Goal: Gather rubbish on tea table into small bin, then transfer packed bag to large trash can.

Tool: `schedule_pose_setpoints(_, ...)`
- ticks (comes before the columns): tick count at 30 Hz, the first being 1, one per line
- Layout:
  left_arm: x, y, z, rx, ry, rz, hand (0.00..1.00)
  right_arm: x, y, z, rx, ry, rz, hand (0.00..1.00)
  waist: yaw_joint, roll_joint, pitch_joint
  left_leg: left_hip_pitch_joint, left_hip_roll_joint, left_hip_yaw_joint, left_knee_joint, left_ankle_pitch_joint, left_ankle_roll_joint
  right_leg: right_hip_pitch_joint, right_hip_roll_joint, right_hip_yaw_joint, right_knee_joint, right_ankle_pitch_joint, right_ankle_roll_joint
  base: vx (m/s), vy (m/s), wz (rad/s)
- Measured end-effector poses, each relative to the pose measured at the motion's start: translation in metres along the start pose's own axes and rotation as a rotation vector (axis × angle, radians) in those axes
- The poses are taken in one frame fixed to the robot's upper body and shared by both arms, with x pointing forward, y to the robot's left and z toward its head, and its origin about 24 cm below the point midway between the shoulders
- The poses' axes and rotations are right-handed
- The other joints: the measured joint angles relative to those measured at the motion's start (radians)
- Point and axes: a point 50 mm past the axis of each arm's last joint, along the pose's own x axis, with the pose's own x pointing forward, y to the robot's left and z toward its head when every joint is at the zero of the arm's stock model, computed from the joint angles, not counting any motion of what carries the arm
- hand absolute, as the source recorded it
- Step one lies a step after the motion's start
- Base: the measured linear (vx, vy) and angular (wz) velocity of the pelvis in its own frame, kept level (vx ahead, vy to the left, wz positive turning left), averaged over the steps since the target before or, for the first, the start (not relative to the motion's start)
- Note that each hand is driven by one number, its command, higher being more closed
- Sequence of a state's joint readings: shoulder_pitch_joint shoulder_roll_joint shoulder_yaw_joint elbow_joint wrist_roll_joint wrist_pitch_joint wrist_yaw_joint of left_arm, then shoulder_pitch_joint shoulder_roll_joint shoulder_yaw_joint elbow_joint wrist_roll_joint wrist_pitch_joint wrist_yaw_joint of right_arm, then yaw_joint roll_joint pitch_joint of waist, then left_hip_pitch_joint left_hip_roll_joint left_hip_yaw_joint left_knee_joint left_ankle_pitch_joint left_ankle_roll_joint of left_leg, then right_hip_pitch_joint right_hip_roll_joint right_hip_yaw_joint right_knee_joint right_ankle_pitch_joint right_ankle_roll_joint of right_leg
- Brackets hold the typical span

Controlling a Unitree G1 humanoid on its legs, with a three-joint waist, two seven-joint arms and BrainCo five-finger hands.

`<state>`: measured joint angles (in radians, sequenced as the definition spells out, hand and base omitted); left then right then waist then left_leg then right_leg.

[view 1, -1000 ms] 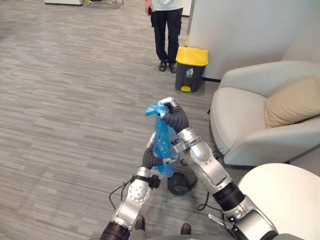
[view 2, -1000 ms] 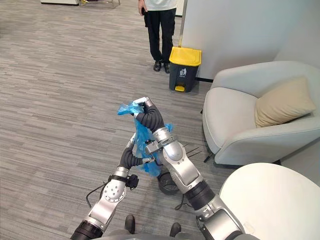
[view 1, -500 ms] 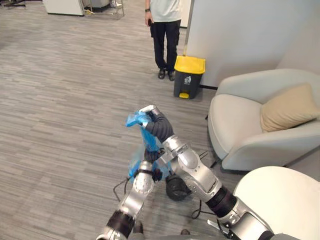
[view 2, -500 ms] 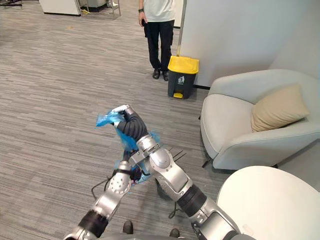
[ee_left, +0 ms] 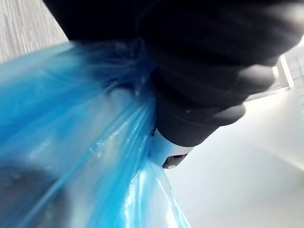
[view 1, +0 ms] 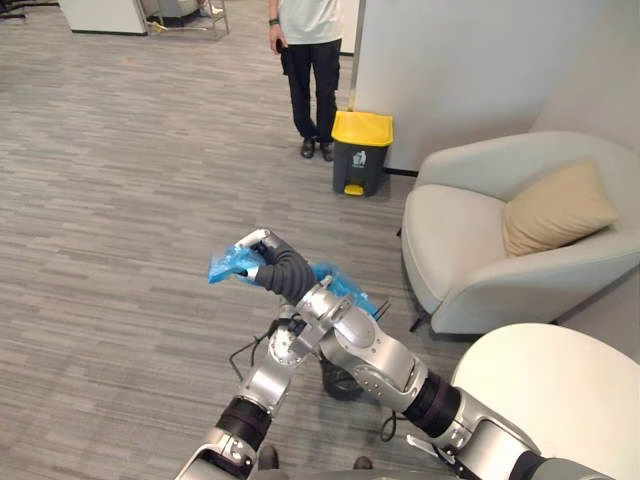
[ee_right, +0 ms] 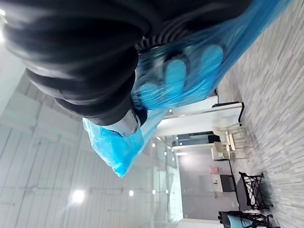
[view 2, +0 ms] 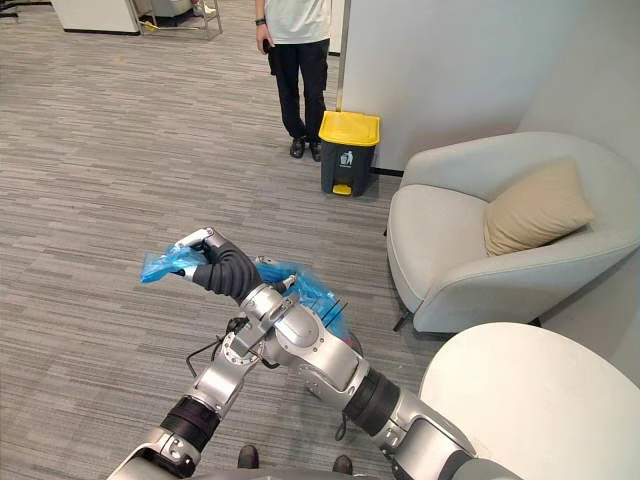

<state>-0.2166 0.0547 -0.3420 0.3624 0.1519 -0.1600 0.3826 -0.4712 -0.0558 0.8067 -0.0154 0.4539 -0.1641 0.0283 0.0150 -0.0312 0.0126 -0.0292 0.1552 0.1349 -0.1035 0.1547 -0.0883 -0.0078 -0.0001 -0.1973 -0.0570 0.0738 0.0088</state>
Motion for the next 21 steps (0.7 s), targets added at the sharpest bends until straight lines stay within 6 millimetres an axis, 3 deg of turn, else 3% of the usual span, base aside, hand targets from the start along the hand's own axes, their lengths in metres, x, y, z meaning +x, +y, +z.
schedule_pose_setpoints(3,-0.003,0.001,0.0,-0.023,0.002,-0.009,1.0,-0.009,-0.002,0.003,-0.086,-0.011,0.013,0.0,0.0,0.0,0.0,0.0,0.0,0.0,0.0,-0.001,-0.001,0.0,0.0,0.0,0.0,-0.002,0.0,0.0,0.0,0.0)
schedule_pose_setpoints(6,-0.014,0.012,-0.013,-0.052,0.057,0.019,1.0,-0.035,-0.017,0.001,-0.262,0.018,-0.038,0.0,-0.001,0.0,0.0,0.0,0.0,0.0,0.0,-0.002,-0.002,0.0,0.0,0.001,0.001,-0.005,0.001,0.0,0.0,0.0)
schedule_pose_setpoints(8,-0.026,0.026,-0.03,-0.05,0.125,0.053,1.0,-0.062,-0.038,-0.006,-0.389,0.108,-0.109,0.0,0.0,0.001,0.0,0.0,0.0,0.0,0.0,-0.003,-0.003,0.0,0.0,0.002,0.001,-0.007,0.001,0.0,0.0,0.0)
schedule_pose_setpoints(12,-0.049,0.05,-0.056,-0.026,0.228,0.107,1.0,-0.11,-0.061,-0.016,-0.54,0.281,-0.159,0.0,0.0,0.002,0.001,-0.001,0.0,0.001,0.0,-0.005,-0.005,-0.001,0.0,0.002,0.001,-0.011,0.004,0.0,0.0,0.0)
schedule_pose_setpoints(20,-0.08,0.084,-0.082,-0.007,0.35,0.197,1.0,-0.177,-0.072,-0.034,-0.646,0.525,-0.205,0.0,-0.001,0.013,0.009,-0.026,-0.002,-0.003,0.0,-0.008,0.0,-0.016,-0.001,0.0,0.001,-0.015,0.007,0.0,0.003,0.02)
schedule_pose_setpoints(21,-0.086,0.087,-0.087,-0.019,0.374,0.203,1.0,-0.196,-0.076,-0.043,-0.619,0.603,-0.256,0.0,-0.002,0.02,0.016,-0.035,-0.004,-0.018,0.0,-0.008,0.001,-0.016,-0.003,-0.012,0.002,-0.02,0.012,-0.01,0.017,0.23)
